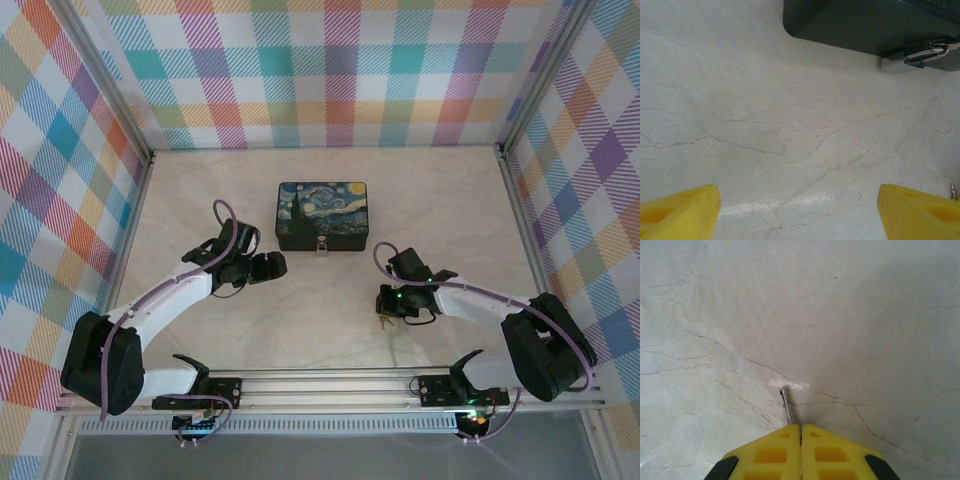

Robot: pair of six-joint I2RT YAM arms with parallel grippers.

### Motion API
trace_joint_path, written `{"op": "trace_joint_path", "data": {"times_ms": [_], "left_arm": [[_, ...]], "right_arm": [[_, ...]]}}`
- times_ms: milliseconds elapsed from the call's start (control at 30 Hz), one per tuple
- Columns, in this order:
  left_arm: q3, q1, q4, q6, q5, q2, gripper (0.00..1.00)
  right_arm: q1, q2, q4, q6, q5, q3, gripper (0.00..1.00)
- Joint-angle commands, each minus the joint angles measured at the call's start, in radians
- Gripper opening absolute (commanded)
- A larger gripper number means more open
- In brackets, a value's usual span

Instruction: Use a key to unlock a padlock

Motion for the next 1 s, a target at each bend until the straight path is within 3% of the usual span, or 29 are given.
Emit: {"op": "trace_joint_path", "data": {"times_ms": [0, 167, 333, 467, 667, 967], "left_arm": [[0.023, -0.005, -0.006, 0.001, 0.014, 0.016, 0.82], [0.064, -0.005, 0.001, -0.021, 0.106, 0.036, 0.81], [0.109, -0.010, 0.074, -0.038, 0.324, 0.098, 0.80], [0.129, -0.028, 0.110, -0.036, 0.410, 0.136, 0.80], [0.159, -0.083, 0.203, 0.003, 0.599, 0.197, 0.79], [0.160, -0.105, 0.275, 0.035, 0.705, 0.273, 0.74]], "right_arm": [[0.007, -0.015, -0.013, -0.006, -0.005, -0.045, 0.00], [0.005, -0.105, 0.056, -0.044, -0.056, -0.053, 0.00], [0.006, -0.195, 0.137, -0.083, -0.090, -0.080, 0.00], [0.004, -0.204, 0.146, -0.104, -0.120, -0.070, 0.00], [0.003, -0.197, 0.240, -0.103, -0.269, -0.043, 0.00], [-0.041, -0.156, 0.343, -0.062, -0.463, 0.030, 0.00]]}}
